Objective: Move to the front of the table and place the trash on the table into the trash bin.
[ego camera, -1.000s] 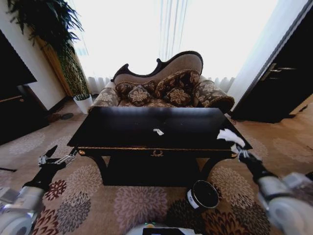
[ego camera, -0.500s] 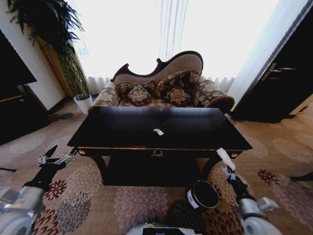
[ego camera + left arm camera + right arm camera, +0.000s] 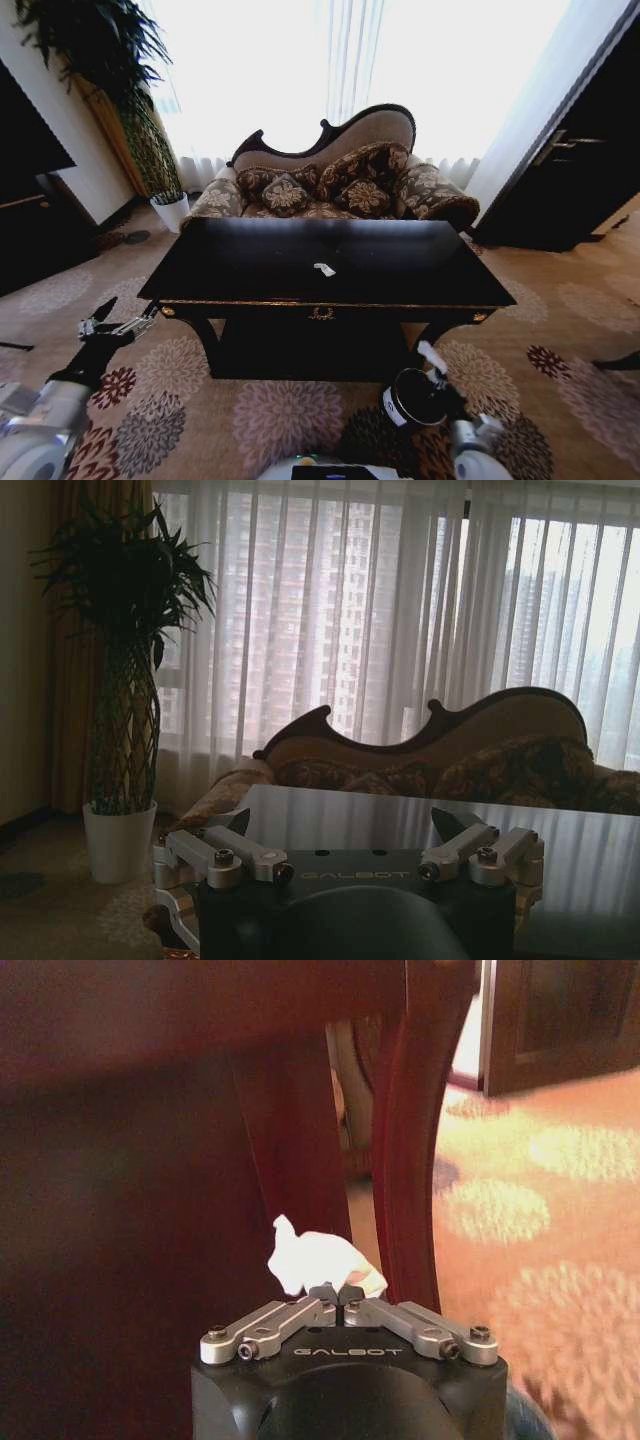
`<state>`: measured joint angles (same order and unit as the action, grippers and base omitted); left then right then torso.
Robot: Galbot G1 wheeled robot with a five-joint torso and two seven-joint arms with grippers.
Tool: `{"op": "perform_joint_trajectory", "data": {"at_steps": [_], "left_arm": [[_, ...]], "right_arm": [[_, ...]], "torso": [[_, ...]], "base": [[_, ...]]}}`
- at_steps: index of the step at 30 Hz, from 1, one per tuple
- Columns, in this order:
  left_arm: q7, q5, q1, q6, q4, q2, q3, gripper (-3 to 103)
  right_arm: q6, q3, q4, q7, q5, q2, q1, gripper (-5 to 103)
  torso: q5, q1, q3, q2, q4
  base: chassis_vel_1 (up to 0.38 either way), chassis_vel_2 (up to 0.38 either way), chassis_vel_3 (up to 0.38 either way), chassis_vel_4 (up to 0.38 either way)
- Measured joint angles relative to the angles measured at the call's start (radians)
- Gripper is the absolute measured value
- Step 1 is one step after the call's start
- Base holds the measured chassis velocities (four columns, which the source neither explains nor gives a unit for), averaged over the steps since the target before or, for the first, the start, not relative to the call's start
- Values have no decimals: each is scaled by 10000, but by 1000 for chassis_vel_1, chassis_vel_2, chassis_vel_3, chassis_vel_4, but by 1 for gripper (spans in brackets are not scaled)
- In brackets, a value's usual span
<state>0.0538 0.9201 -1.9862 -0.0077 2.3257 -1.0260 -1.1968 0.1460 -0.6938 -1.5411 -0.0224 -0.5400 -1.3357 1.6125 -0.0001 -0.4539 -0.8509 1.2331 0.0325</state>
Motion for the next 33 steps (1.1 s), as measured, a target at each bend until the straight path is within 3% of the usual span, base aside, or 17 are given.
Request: {"op": "perform_joint_trajectory", "data": {"at_steps": [18, 26, 31, 33], "left_arm": [[0, -1, 0, 0, 0, 0, 0, 100], [0, -1, 0, 0, 0, 0, 0, 100], [0, 0, 0, 0, 0, 0, 0, 100], [0, 0, 0, 0, 0, 0, 0, 100]], "right_arm": [[888, 1344, 4871, -251, 559, 853, -2146, 0], [947, 1586, 6045, -434, 699, 1278, -3013, 1], [953, 1699, 6396, -530, 739, 1421, -3354, 16], [959, 1749, 6460, -538, 745, 1429, -3394, 27]], "torso": [[0, 0, 0, 0, 0], [0, 0, 0, 0, -1], [-1, 0, 0, 0, 0], [0, 0, 0, 0, 0]], "base": [[0, 0, 0, 0], [0, 0, 0, 0], [0, 0, 0, 0], [0, 0, 0, 0]]}}
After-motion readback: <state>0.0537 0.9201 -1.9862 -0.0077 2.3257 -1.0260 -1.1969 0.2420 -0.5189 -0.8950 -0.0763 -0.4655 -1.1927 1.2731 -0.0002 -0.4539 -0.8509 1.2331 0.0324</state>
